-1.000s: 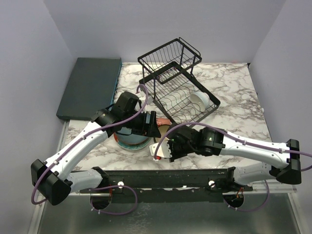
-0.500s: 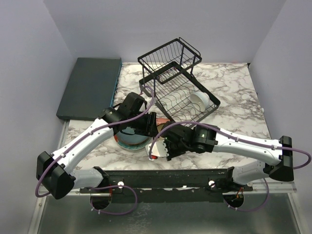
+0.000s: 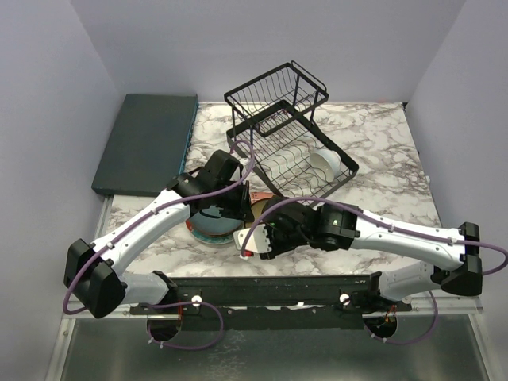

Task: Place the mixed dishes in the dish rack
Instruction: Insert the bowl into the dish rack.

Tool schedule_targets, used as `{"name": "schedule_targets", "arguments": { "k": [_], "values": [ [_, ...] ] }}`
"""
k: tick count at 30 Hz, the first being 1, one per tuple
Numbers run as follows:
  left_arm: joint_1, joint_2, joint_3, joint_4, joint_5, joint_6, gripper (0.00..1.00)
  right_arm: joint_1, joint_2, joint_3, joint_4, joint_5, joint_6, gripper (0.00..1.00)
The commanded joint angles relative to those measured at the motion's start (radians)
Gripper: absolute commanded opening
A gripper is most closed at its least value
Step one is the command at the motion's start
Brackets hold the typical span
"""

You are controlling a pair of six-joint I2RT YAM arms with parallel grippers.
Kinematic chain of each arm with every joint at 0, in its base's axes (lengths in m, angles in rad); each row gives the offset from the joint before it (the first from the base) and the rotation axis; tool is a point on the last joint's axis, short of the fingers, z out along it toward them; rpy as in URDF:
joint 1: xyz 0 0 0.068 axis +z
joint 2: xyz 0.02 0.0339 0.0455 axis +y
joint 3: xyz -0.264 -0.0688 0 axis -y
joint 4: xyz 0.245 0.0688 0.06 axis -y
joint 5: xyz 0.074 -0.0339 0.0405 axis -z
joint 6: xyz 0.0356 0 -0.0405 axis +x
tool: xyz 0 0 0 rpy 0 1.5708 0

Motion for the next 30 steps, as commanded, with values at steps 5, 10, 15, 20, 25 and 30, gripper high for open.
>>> {"name": "schedule_targets", "arguments": {
  "k": [5,10,15,20,25,30],
  "values": [
    [-0.007,-0.062,-0.023,0.035,-0.006,-0.003,0.00,-0.004,-0.173,-0.060,0.182,0.175,0.089,0.64],
    [-0.006,-0.091,-0.038,0.063,-0.035,-0.017,0.00,-0.007,-0.224,-0.096,0.254,0.294,0.217,0.78],
    [-0.004,-0.114,-0.054,0.087,-0.044,-0.026,0.00,-0.007,-0.230,-0.105,0.295,0.444,0.382,0.91],
    [0.009,-0.139,-0.078,0.113,-0.036,-0.021,0.00,-0.053,-0.273,-0.131,0.372,0.499,0.538,0.99],
    [0.059,-0.170,-0.100,0.143,-0.006,-0.033,0.00,-0.253,-0.249,-0.059,0.311,0.389,0.760,0.97],
    [0.151,-0.210,-0.133,0.189,0.063,-0.063,0.00,-0.465,-0.193,-0.027,0.271,0.165,0.879,0.97]
  ]
}}
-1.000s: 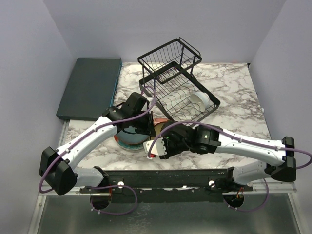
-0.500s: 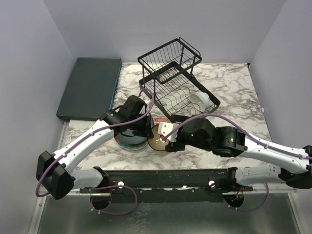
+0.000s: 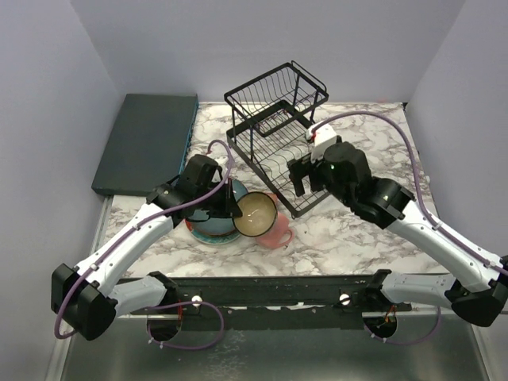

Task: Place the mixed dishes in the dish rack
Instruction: Insert the bowl into the dish rack.

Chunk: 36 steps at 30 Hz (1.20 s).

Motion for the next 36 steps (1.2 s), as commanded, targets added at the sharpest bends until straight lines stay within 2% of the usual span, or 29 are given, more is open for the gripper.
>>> {"name": "schedule_targets", "arguments": {
  "k": [1,7,11,19,32,36],
  "values": [
    [0.080,-0.069,-0.019,0.125,0.106,-0.055,0.00,-0.118,0.031,0.020,-0.028,-0.212,0.182,0.98],
    [0.163,-0.123,-0.062,0.172,0.149,-0.103,0.00,-0.242,0.019,-0.039,0.061,-0.473,0.314,1.00],
    [0.185,-0.145,-0.085,0.210,0.170,-0.139,0.00,-0.302,0.010,-0.088,0.122,-0.587,0.412,1.00],
    [0.195,-0.185,-0.122,0.294,0.204,-0.221,0.00,-0.323,-0.047,-0.201,0.300,-0.830,0.555,1.00],
    [0.196,-0.228,-0.158,0.414,0.250,-0.327,0.00,-0.322,-0.085,-0.363,0.602,-1.034,0.742,1.00],
    [0.195,-0.240,-0.165,0.450,0.265,-0.345,0.00,-0.322,-0.095,-0.399,0.673,-1.047,0.785,1.00]
  ]
}}
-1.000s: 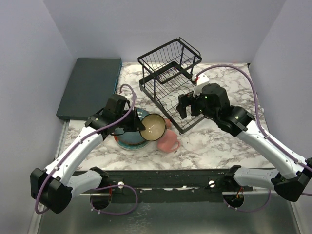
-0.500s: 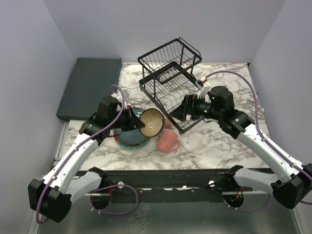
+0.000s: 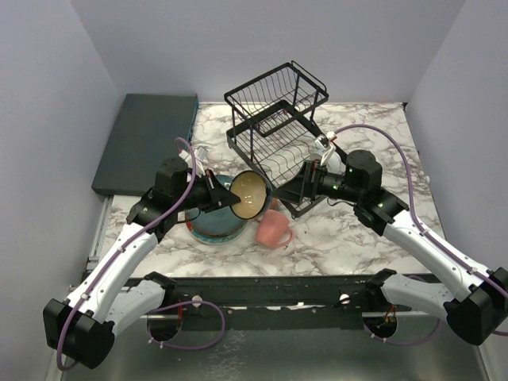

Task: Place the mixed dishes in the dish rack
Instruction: Insert the bowl into the dish rack.

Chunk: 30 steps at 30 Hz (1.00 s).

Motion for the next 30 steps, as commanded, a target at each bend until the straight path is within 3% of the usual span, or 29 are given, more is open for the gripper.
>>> {"name": "schedule_targets", "arguments": {
  "k": [1,15,30],
  "values": [
    [0.005,-0.041,0.001,0.154,0.080,-0.059,0.00,-0.001,-0.024,-0.037,0.142,-0.072,0.080,1.00],
    [0.005,-0.037,-0.027,0.241,0.100,-0.090,0.00,0.001,-0.014,-0.114,0.329,-0.133,0.219,1.00],
    [0.005,-0.041,-0.040,0.281,0.105,-0.106,0.00,0.013,0.016,-0.115,0.383,-0.132,0.247,1.00]
  ]
}}
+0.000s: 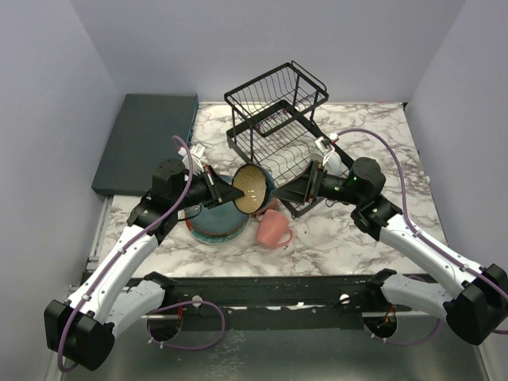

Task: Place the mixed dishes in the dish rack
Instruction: Insert the bowl into the dish rack.

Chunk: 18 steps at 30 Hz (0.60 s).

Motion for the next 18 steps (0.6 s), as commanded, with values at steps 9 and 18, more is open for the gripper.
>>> {"name": "schedule_targets", "arguments": {
  "k": [9,18],
  "values": [
    [0.003,-0.038,-0.007,0.127,0.059,-0.035,0.00,0.014,0.021,-0.019,0.062,0.003,0.019,1.00],
    [0.003,-0.051,-0.012,0.135,0.056,-0.040,0.00,0.015,0.028,-0.037,0.078,0.012,0.033,1.00]
  ]
}}
